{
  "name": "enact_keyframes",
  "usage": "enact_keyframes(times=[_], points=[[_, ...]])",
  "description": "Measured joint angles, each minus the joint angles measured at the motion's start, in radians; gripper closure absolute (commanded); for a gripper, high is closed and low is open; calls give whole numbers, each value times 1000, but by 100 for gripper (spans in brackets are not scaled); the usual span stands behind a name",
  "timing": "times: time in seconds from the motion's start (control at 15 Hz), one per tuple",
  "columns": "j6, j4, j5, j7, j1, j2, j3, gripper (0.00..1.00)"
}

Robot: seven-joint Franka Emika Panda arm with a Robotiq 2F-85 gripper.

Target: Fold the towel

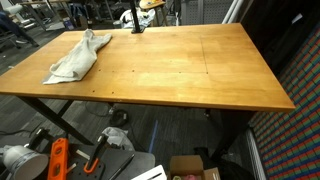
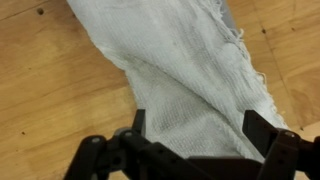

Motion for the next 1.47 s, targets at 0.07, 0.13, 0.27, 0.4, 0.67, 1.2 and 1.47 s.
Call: enact_keyframes(times=[0.07,0.13,0.27,0.4,0.67,1.2,1.47], points=[[3,-32,-12,-19,-1,-5,-1,0],[10,-57,-24,-30,-1,-6,-2,0],[47,-103,-33,-37,-2,-5,-5,0],[99,-142,-24,-38,1,-4,-16,0],[189,-200,28,-41,12,-2,-63,0],[329,-273,102,-40,11,0,-110,0],[383,-278,106,-13,11,-2,-139,0]])
